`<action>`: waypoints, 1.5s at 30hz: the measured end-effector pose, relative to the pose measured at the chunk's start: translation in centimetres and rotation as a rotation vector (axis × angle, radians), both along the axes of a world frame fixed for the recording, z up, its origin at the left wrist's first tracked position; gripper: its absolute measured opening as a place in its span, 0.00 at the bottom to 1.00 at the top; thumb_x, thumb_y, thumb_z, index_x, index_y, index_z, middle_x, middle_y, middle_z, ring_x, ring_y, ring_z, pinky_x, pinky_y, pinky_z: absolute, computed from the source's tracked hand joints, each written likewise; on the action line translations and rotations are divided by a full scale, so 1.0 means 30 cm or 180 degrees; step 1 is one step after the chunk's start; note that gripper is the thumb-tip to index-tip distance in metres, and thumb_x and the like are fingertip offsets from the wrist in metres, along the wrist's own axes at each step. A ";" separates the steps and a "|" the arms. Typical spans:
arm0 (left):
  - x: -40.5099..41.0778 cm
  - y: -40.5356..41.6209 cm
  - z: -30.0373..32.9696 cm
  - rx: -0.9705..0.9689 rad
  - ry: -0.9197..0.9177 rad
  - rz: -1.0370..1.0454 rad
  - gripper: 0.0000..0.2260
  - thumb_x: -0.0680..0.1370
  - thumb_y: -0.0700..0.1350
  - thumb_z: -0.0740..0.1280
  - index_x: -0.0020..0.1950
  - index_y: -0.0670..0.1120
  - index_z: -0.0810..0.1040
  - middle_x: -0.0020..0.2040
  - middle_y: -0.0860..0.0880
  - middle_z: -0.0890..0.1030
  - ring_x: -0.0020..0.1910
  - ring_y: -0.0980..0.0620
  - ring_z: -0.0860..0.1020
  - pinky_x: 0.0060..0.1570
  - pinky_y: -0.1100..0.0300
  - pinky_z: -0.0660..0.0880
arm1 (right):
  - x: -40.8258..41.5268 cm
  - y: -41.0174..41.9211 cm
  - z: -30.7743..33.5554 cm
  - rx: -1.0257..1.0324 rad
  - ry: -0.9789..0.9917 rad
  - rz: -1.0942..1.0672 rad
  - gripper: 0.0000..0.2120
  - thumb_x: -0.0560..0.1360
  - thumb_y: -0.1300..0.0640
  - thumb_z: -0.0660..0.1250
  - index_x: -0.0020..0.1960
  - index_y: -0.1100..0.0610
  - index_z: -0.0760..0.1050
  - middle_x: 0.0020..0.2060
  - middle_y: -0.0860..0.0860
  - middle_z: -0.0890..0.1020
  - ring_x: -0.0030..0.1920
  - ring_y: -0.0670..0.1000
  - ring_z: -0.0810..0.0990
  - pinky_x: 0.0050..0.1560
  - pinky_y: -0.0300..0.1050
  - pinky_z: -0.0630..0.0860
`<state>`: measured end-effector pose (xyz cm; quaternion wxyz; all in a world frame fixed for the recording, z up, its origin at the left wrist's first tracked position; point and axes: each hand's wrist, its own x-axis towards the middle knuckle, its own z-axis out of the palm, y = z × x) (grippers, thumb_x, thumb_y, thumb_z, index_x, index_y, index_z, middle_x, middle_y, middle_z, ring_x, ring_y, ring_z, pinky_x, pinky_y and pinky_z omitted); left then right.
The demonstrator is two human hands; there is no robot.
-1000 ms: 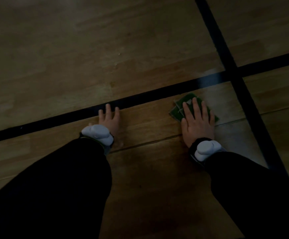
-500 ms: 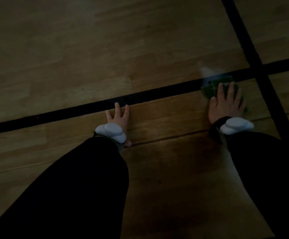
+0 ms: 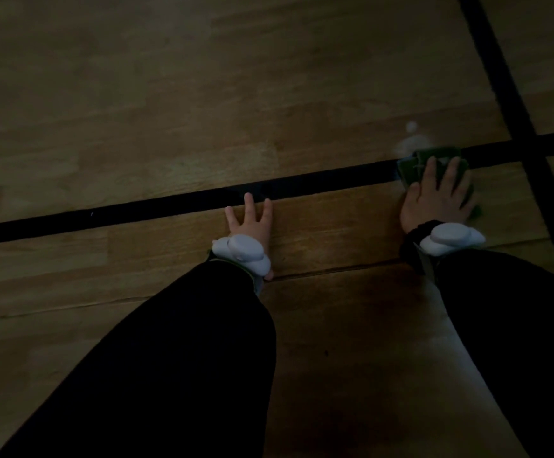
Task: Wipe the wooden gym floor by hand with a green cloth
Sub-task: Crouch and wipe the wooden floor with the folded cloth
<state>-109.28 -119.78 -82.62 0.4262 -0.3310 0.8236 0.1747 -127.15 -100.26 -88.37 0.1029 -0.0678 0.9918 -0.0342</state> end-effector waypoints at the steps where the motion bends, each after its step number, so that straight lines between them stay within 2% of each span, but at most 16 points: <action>1: 0.000 0.000 0.001 0.0010 0.0011 0.0024 0.59 0.65 0.45 0.79 0.76 0.55 0.33 0.76 0.47 0.30 0.74 0.33 0.36 0.68 0.32 0.57 | 0.012 -0.019 0.005 -0.0004 -0.0010 0.0075 0.26 0.82 0.48 0.49 0.78 0.48 0.48 0.78 0.52 0.46 0.77 0.59 0.45 0.74 0.61 0.45; 7: 0.006 0.003 0.002 0.0002 0.0060 0.0088 0.59 0.64 0.45 0.79 0.76 0.55 0.34 0.76 0.48 0.31 0.74 0.34 0.36 0.68 0.32 0.56 | 0.120 -0.156 0.044 -0.0072 -0.0321 0.0855 0.26 0.82 0.47 0.47 0.78 0.47 0.46 0.78 0.51 0.44 0.77 0.58 0.43 0.74 0.60 0.44; 13: -0.002 -0.002 -0.006 0.0024 0.0012 0.0103 0.60 0.65 0.44 0.79 0.76 0.55 0.33 0.76 0.48 0.30 0.74 0.34 0.36 0.68 0.32 0.56 | 0.275 -0.296 0.047 -0.0166 -0.0290 0.1672 0.26 0.81 0.47 0.48 0.78 0.46 0.47 0.78 0.51 0.45 0.77 0.57 0.43 0.74 0.58 0.43; 18: -0.010 0.005 -0.022 -0.0122 0.0074 0.0189 0.52 0.70 0.42 0.75 0.77 0.55 0.37 0.76 0.48 0.31 0.74 0.34 0.36 0.69 0.32 0.54 | 0.354 -0.351 0.035 -0.0192 -0.0302 0.2219 0.25 0.81 0.47 0.49 0.77 0.45 0.49 0.78 0.50 0.46 0.77 0.56 0.44 0.74 0.57 0.43; 23: -0.003 0.003 -0.021 -0.0104 -0.0014 0.0044 0.60 0.64 0.46 0.79 0.76 0.54 0.34 0.76 0.48 0.31 0.74 0.33 0.37 0.69 0.32 0.54 | 0.337 -0.333 0.029 -0.0310 -0.0283 0.2222 0.24 0.82 0.48 0.49 0.77 0.45 0.51 0.78 0.48 0.47 0.77 0.54 0.44 0.74 0.56 0.43; 27: -0.004 0.002 -0.020 -0.0054 -0.0012 0.0064 0.61 0.63 0.46 0.80 0.76 0.54 0.33 0.76 0.48 0.30 0.74 0.33 0.36 0.68 0.31 0.56 | 0.297 -0.305 0.035 -0.0233 -0.0355 0.2190 0.24 0.82 0.47 0.48 0.77 0.44 0.49 0.78 0.47 0.46 0.77 0.54 0.43 0.74 0.56 0.42; 32: -0.003 -0.006 -0.001 0.0053 0.0022 0.0035 0.59 0.65 0.44 0.79 0.77 0.53 0.33 0.76 0.47 0.30 0.74 0.33 0.36 0.69 0.32 0.55 | 0.164 -0.194 0.043 -0.0246 -0.0342 0.1569 0.25 0.81 0.46 0.49 0.77 0.44 0.49 0.78 0.48 0.47 0.77 0.55 0.44 0.74 0.59 0.44; 36: -0.003 -0.001 0.007 0.0026 0.0020 -0.0014 0.58 0.66 0.46 0.78 0.77 0.53 0.34 0.76 0.46 0.31 0.74 0.33 0.36 0.70 0.33 0.54 | 0.055 -0.081 0.058 -0.0201 -0.0591 0.0931 0.25 0.82 0.45 0.47 0.78 0.45 0.47 0.78 0.48 0.44 0.77 0.56 0.42 0.73 0.61 0.45; 38: 0.002 -0.005 0.000 0.0028 0.0032 -0.0006 0.59 0.66 0.46 0.79 0.77 0.53 0.34 0.76 0.47 0.31 0.74 0.33 0.37 0.69 0.33 0.55 | 0.042 -0.055 0.057 -0.0150 -0.0461 0.0630 0.25 0.82 0.45 0.47 0.78 0.45 0.48 0.78 0.49 0.44 0.77 0.57 0.43 0.73 0.61 0.46; 41: 0.002 -0.007 -0.010 -0.0010 0.0033 -0.0002 0.59 0.65 0.45 0.79 0.76 0.54 0.33 0.76 0.47 0.31 0.74 0.33 0.37 0.68 0.31 0.56 | 0.058 -0.066 0.057 -0.0082 -0.0281 0.0479 0.26 0.82 0.46 0.48 0.78 0.47 0.48 0.78 0.51 0.45 0.77 0.58 0.44 0.73 0.60 0.47; 45: -0.003 -0.004 -0.014 -0.0005 0.0052 0.0023 0.59 0.65 0.44 0.79 0.76 0.54 0.34 0.76 0.46 0.31 0.74 0.33 0.37 0.68 0.31 0.56 | 0.088 -0.085 0.081 0.0094 -0.0470 0.0580 0.26 0.82 0.46 0.47 0.78 0.47 0.45 0.78 0.52 0.43 0.76 0.60 0.44 0.73 0.62 0.46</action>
